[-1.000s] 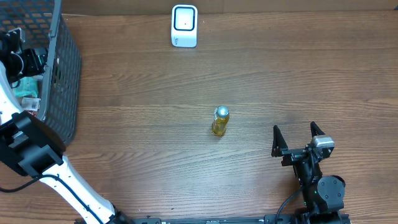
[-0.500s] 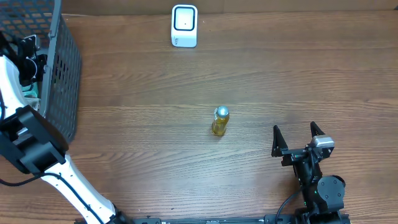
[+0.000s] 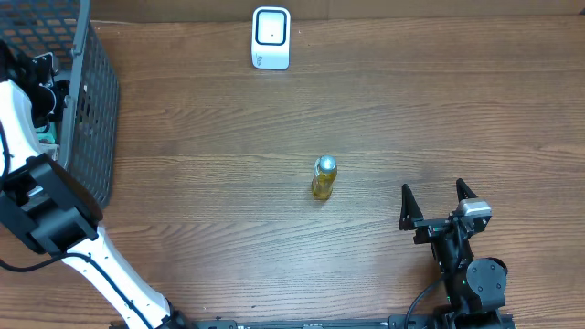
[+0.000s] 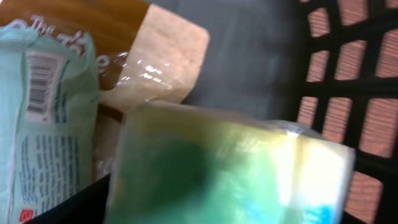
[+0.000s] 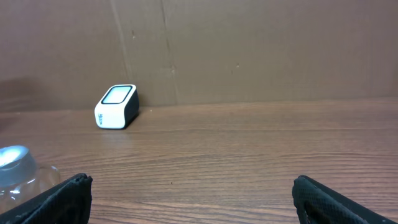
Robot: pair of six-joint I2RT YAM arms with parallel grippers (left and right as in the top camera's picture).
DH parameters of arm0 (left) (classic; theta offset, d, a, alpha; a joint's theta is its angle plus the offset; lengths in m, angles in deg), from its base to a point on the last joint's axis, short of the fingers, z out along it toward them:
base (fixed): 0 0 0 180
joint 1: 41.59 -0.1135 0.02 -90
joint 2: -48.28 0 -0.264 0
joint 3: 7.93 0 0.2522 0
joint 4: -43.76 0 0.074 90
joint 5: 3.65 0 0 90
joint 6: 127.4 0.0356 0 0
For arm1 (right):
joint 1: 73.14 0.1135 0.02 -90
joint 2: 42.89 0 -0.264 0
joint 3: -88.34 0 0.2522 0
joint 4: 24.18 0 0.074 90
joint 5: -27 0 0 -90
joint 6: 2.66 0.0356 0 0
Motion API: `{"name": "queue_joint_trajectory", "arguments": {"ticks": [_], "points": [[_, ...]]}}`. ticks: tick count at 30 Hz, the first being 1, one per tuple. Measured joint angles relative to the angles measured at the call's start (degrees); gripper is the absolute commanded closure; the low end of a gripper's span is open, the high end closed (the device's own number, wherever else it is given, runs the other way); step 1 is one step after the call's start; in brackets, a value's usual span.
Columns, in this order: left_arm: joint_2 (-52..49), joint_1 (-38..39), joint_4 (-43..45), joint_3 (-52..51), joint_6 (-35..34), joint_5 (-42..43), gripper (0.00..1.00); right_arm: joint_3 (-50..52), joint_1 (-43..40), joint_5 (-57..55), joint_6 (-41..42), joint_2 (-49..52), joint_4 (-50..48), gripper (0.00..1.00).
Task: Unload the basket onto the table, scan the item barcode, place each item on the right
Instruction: 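Grasp the green-and-white packaged box with the left gripper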
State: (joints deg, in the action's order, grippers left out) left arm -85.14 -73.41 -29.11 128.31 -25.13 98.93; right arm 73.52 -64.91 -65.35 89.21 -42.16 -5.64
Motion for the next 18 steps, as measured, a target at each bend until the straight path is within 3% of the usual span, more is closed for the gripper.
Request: {"name": "queue_joint_trajectory", "arguments": {"ticks": [18], "points": [[0.0,0.3,0.9,-1.3,-3.1,-2.6,0.18,0.0,0.0,0.0,0.0,0.0,0.0,0.00]]}}
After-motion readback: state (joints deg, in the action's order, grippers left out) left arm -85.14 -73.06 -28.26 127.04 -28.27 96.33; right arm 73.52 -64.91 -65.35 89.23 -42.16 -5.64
